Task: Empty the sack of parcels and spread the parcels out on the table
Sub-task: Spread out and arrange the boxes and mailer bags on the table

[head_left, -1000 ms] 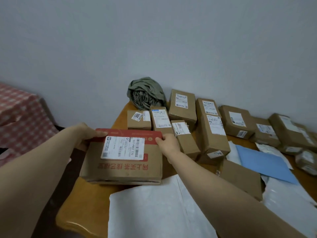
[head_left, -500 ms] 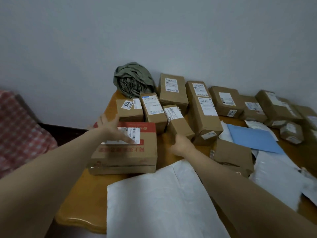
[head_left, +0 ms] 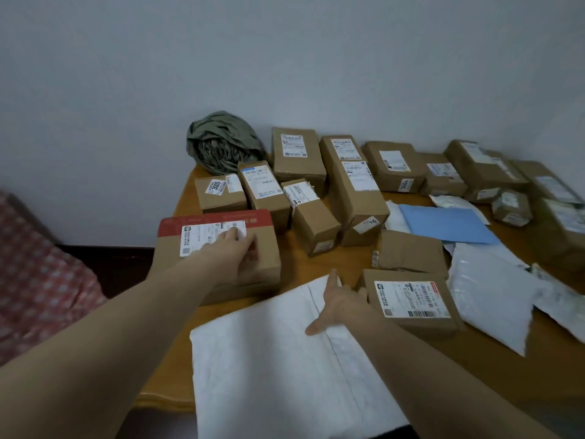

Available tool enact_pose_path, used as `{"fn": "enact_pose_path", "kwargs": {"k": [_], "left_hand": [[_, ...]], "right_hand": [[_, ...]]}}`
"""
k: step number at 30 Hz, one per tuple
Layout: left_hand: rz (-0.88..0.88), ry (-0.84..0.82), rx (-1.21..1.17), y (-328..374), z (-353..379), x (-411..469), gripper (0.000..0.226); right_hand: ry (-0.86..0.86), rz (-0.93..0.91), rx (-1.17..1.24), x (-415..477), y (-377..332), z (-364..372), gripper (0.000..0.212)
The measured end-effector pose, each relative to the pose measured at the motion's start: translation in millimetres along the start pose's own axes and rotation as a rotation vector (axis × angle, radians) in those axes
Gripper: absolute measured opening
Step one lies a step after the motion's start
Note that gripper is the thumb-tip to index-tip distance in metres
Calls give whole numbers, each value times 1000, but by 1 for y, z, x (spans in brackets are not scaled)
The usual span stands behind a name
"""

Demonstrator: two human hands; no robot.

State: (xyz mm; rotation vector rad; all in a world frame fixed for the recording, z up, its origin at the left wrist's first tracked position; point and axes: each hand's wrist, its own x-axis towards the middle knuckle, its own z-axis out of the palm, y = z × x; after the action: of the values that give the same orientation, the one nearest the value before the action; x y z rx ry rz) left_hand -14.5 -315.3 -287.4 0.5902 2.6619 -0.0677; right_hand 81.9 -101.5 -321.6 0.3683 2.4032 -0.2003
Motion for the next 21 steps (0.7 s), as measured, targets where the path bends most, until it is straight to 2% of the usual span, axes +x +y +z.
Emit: {"fn": "enact_pose_path", "kwargs": {"k": [4,8,10,11,14,16,19,21], "left_hand": [[-45,63,-42,5,9,-9,83],[197,307,-39,22,15,-29,55],[264,211,-60,37,23,-32,58],[243,117,-81,46,31,-31,69],[80,-180,-147,66,59,-24,112],[10,-285,-225,79,77,-16,125],[-53,-287,-299,86,86,-18,127],[-72,-271,-355,91,84,-18,109]], "right_hand": [[15,6,65,-6,-3,10,136],[16,6,174,-10,-6,14,131],[38,17,226,-8,-3,17,127],[48,15,258,-9,0,18,125],[74,-23,365,-16,9,17,121],[96,-72,437,-21,21,17,120],[140,-176,493,-28,29,18,121],[170,-194,537,-32,44,23,120]]}}
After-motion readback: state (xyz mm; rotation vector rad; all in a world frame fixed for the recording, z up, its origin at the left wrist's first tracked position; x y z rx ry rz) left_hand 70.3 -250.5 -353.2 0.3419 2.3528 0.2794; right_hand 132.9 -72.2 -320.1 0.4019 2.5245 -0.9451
